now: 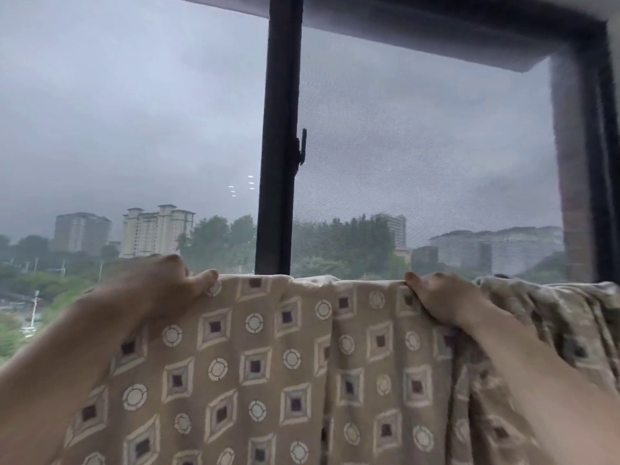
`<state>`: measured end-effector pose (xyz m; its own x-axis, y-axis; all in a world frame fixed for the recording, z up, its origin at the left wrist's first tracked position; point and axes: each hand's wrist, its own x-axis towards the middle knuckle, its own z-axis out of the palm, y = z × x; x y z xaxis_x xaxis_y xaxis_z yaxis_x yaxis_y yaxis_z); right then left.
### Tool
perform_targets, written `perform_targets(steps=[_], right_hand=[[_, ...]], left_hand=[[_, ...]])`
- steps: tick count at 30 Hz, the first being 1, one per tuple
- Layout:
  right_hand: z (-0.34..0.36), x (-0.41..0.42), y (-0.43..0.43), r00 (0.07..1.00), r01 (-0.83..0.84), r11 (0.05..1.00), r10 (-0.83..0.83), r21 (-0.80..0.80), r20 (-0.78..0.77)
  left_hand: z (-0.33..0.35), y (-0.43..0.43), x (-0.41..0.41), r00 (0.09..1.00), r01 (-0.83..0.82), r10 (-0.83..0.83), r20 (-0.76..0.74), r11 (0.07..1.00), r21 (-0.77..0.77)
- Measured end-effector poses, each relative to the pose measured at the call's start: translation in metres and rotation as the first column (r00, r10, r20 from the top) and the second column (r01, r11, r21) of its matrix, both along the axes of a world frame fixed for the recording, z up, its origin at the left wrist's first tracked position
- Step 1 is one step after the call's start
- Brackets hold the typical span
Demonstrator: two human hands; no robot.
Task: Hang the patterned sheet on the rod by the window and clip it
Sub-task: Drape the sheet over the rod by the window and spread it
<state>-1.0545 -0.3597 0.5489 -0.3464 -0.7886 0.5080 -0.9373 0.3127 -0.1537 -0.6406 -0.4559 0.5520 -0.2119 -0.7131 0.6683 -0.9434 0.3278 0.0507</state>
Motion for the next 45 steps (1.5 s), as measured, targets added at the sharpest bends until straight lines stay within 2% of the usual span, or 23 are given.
perform_targets(steps=[2,3,5,6,7,9,11,13,17,19,22,25,27,29,31,33,34,36,37,38,39,41,45], right_hand=[[-0.003,0.000,0.000,0.999,-0.044,0.997,0.044,-0.070,-0.008],[-0.006,0.001,0.000,0.997,-0.074,0.993,0.072,-0.094,-0.025],[-0.015,-0.005,-0.003,0.983,-0.181,0.964,0.174,-0.193,-0.054],[-0.021,-0.011,-0.005,0.967,-0.254,0.931,0.246,-0.263,-0.066],[-0.028,-0.019,-0.005,0.949,-0.316,0.893,0.304,-0.319,-0.088],[-0.044,-0.035,-0.001,0.935,-0.353,0.836,0.328,-0.420,-0.134],[-0.066,-0.058,0.006,0.948,-0.317,0.744,0.260,-0.588,-0.183],[-0.085,-0.080,0.013,0.972,-0.230,0.662,0.194,-0.714,-0.134],[-0.094,-0.105,0.015,0.930,-0.228,0.720,0.359,-0.655,0.071],[-0.091,-0.110,0.010,0.917,-0.230,0.686,0.390,-0.691,0.082],[-0.089,-0.110,0.007,0.883,-0.235,0.635,0.456,-0.736,0.112],[-0.095,-0.110,0.017,0.763,-0.348,0.588,0.631,-0.730,0.144],[-0.107,-0.115,0.024,0.693,-0.407,0.616,0.689,-0.674,0.211],[-0.128,-0.122,0.026,0.708,-0.442,0.703,0.655,-0.557,0.265],[-0.147,-0.132,0.027,0.715,-0.503,0.784,0.614,-0.363,0.336],[-0.153,-0.143,0.033,0.717,-0.565,0.794,0.608,-0.226,0.342],[-0.149,-0.148,0.039,0.757,-0.537,0.802,0.595,-0.261,0.270],[-0.136,-0.164,0.044,0.880,-0.372,0.752,0.472,-0.544,0.049],[-0.127,-0.169,0.048,0.931,-0.281,0.694,0.366,-0.663,-0.011],[-0.118,-0.174,0.050,0.960,-0.193,0.678,0.281,-0.710,0.008],[-0.110,-0.178,0.050,0.964,-0.130,0.714,0.254,-0.687,0.081],[-0.105,-0.184,0.047,0.941,-0.134,0.803,0.287,-0.581,0.181],[-0.133,-0.194,0.046,0.925,-0.185,0.838,0.325,-0.513,0.197]], left_hand=[[0.015,0.002,-0.037,0.998,0.012,-0.013,0.069,1.000,0.005],[0.020,0.003,-0.062,0.990,0.114,-0.115,0.079,0.993,0.015],[0.024,0.013,-0.118,0.937,0.340,-0.348,0.043,0.931,0.132],[0.024,0.018,-0.143,0.919,0.373,-0.388,0.062,0.912,0.173],[0.021,0.020,-0.162,0.921,0.349,-0.372,0.118,0.920,0.177],[0.015,0.015,-0.182,0.942,0.253,-0.266,0.203,0.963,0.090],[0.010,0.010,-0.185,0.960,0.210,-0.211,0.182,0.977,0.026],[0.011,0.005,-0.186,0.967,0.227,-0.231,0.113,0.973,0.046],[0.010,0.003,-0.197,0.951,0.304,-0.307,0.029,0.949,0.087],[0.011,0.011,-0.210,0.955,0.283,-0.291,0.050,0.950,0.132],[0.017,0.021,-0.236,0.979,0.162,-0.178,0.097,0.975,0.154],[0.007,0.021,-0.250,0.992,0.113,-0.118,0.043,0.988,0.109],[0.001,0.020,-0.251,0.993,0.101,-0.107,0.059,0.990,0.096],[0.001,0.018,-0.249,0.990,0.126,-0.133,0.046,0.984,0.125],[0.004,0.016,-0.247,0.987,0.160,-0.160,-0.012,0.973,0.169],[0.003,0.013,-0.246,0.985,0.171,-0.163,-0.057,0.972,0.164],[0.002,0.013,-0.247,0.986,0.162,-0.155,-0.058,0.975,0.150],[-0.001,0.013,-0.251,0.990,0.136,-0.132,-0.041,0.985,0.106],[-0.002,0.014,-0.254,0.993,0.117,-0.116,-0.024,0.990,0.076],[-0.003,0.016,-0.256,0.996,0.093,-0.093,-0.007,0.995,0.046],[-0.004,0.019,-0.259,0.998,0.070,-0.070,0.000,0.997,0.019],[-0.005,0.023,-0.262,0.999,0.040,-0.040,0.005,0.999,-0.020],[-0.005,0.025,-0.260,0.998,0.067,-0.066,-0.009,0.997,0.034]])
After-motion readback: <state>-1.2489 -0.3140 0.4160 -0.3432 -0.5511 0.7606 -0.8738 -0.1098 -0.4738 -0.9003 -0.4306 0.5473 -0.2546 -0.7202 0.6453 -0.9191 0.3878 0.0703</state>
